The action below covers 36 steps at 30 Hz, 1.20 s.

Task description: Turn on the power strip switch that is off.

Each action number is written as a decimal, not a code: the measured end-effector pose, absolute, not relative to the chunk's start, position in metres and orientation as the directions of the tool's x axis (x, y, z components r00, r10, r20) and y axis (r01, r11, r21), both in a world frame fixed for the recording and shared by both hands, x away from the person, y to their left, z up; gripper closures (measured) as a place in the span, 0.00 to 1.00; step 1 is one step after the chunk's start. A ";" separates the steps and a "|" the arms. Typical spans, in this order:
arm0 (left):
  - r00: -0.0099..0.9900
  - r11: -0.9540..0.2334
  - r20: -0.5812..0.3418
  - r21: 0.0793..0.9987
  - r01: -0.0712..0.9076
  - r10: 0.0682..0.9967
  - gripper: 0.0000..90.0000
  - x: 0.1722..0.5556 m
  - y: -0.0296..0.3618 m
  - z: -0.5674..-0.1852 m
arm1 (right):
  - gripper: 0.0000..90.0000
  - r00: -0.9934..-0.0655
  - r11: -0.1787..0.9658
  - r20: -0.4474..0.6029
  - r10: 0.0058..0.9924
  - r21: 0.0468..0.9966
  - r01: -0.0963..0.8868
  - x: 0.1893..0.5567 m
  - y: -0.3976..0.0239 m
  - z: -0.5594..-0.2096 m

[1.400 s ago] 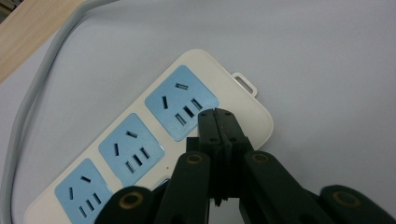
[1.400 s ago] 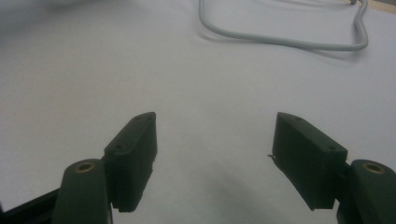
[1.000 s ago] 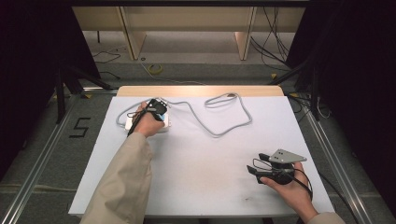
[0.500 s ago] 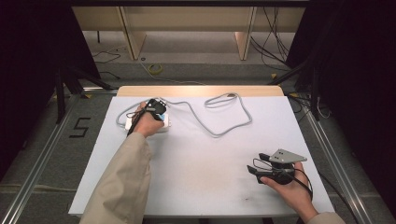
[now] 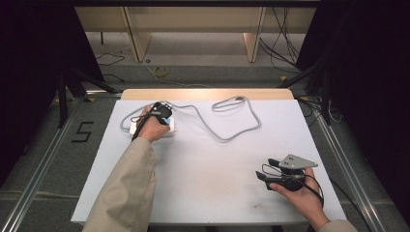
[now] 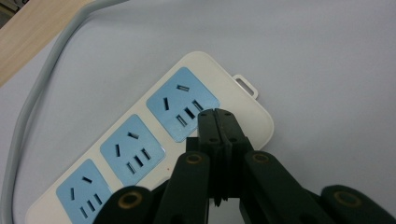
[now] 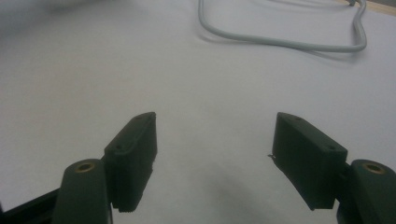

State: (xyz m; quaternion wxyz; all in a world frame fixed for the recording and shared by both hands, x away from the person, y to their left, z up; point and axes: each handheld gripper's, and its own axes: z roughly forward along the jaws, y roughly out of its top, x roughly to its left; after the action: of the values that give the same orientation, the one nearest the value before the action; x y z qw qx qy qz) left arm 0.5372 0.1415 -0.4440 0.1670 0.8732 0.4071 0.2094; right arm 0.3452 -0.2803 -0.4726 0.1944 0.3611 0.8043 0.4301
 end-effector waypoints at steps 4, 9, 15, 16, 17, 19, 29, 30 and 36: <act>0.582 -0.618 0.236 0.458 0.639 0.778 1.00 0.537 0.141 -0.444 | 0.35 -0.663 0.369 -0.003 0.749 0.832 0.413 0.345 -0.280 -0.473; 0.571 -0.602 0.228 0.474 0.643 0.789 1.00 0.536 0.141 -0.445 | 0.35 -0.662 0.369 -0.003 0.749 0.832 0.414 0.345 -0.281 -0.472; 0.556 -0.582 0.219 0.497 0.643 0.802 1.00 0.535 0.146 -0.441 | 0.35 -0.662 0.370 -0.003 0.750 0.832 0.414 0.345 -0.281 -0.472; 0.558 -0.585 0.221 0.496 0.642 0.800 1.00 0.535 0.146 -0.440 | 0.35 -0.662 0.369 -0.004 0.750 0.833 0.413 0.345 -0.280 -0.472; 0.555 -0.581 0.221 0.503 0.640 0.802 1.00 0.535 0.147 -0.440 | 0.35 -0.662 0.370 -0.005 0.749 0.832 0.412 0.345 -0.280 -0.472; 0.558 -0.585 0.222 0.499 0.640 0.800 0.99 0.534 0.147 -0.438 | 0.35 -0.663 0.372 -0.006 0.748 0.832 0.412 0.345 -0.280 -0.472; 0.558 -0.588 0.231 0.510 0.628 0.797 1.00 0.530 0.152 -0.432 | 0.35 -0.663 0.372 -0.006 0.748 0.831 0.413 0.345 -0.280 -0.473; 0.562 -0.594 0.234 0.501 0.630 0.793 0.99 0.529 0.153 -0.431 | 0.35 -0.664 0.372 -0.005 0.748 0.831 0.413 0.345 -0.280 -0.473; 0.554 -0.577 0.218 0.516 0.633 0.803 1.00 0.527 0.157 -0.427 | 0.35 -0.663 0.373 -0.007 0.748 0.831 0.413 0.345 -0.280 -0.473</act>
State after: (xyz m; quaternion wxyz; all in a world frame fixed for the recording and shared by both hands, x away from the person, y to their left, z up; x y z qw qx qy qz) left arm 0.5266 0.1569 -0.4266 0.1932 0.8601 0.4175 0.2202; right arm 0.3450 -0.2801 -0.4726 0.1958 0.3605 0.8052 0.4281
